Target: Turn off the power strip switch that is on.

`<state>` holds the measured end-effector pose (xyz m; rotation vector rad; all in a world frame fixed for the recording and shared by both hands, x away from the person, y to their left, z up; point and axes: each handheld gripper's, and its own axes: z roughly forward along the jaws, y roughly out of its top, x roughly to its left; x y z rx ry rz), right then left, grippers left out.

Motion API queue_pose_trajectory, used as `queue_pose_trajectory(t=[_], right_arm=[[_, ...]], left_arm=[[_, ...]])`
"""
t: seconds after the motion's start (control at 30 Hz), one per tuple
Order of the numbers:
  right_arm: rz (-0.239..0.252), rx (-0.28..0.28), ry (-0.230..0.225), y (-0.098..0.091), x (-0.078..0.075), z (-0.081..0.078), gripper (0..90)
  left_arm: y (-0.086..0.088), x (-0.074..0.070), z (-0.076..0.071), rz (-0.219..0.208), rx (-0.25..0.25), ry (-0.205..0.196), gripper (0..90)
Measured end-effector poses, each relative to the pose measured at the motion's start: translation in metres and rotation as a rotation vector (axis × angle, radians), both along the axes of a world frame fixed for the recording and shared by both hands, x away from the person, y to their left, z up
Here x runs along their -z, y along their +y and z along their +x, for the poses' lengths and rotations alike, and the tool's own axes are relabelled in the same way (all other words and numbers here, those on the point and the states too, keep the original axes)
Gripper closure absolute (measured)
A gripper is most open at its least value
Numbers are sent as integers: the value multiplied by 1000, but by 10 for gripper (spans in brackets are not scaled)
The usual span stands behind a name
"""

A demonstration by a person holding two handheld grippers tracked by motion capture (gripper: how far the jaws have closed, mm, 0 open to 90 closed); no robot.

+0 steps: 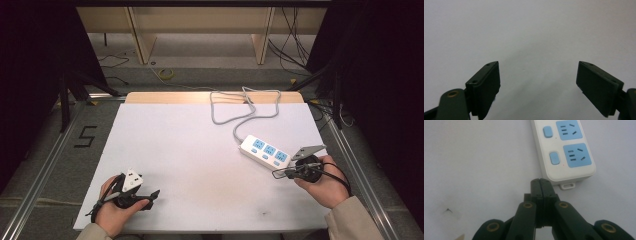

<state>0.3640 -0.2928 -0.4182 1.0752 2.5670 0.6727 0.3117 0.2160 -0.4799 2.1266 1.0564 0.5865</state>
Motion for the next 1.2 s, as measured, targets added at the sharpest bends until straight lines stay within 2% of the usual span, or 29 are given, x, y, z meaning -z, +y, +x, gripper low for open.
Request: queue_pose_trajectory(t=[1.2], right_arm=[[-43,-2,7,5,-10,30,900]], left_arm=[[0,-1,1,0,9,3,185]])
